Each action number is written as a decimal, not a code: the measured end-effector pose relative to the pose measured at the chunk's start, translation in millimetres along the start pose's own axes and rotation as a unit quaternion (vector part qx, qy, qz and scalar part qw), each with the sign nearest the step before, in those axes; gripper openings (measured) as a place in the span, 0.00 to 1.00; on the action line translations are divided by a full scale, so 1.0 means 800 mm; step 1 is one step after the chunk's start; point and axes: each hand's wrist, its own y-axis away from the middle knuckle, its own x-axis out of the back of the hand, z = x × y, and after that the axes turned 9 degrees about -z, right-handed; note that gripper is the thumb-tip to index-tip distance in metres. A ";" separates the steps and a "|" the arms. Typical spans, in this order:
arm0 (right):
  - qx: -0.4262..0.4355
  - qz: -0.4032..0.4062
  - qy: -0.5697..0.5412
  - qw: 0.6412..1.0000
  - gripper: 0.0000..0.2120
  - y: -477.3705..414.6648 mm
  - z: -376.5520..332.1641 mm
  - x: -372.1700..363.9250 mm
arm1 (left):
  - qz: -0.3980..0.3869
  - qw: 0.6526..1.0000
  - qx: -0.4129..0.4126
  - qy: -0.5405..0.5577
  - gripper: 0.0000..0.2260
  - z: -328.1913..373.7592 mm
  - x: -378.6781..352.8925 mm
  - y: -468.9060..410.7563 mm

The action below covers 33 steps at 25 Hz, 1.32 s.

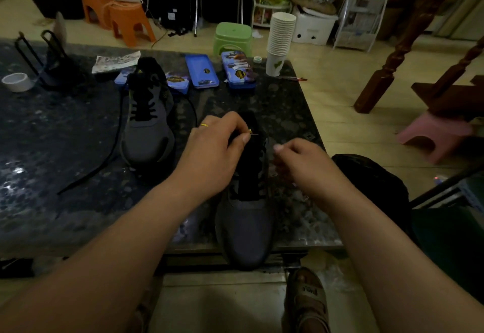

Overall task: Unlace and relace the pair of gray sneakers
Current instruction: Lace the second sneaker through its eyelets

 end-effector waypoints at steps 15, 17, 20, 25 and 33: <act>-0.022 -0.067 -0.071 0.995 0.22 -0.041 -0.025 -0.003 | -0.011 0.998 0.066 0.020 0.03 -0.009 0.004 -0.024; -0.030 -0.074 -0.051 0.996 0.23 -0.041 -0.026 -0.002 | -0.009 0.997 0.074 0.037 0.04 -0.006 0.001 -0.025; -0.033 -0.102 -0.101 0.989 0.17 -0.042 -0.024 0.003 | -0.029 0.998 0.063 0.013 0.04 -0.006 -0.001 -0.025; -0.057 -0.142 -0.243 0.958 0.07 -0.043 -0.010 0.012 | -0.060 0.998 0.027 -0.025 0.03 -0.011 -0.001 -0.026; -0.050 -0.190 -0.261 0.945 0.05 -0.043 -0.005 0.020 | -0.081 0.993 -0.019 -0.085 0.04 -0.013 -0.011 -0.028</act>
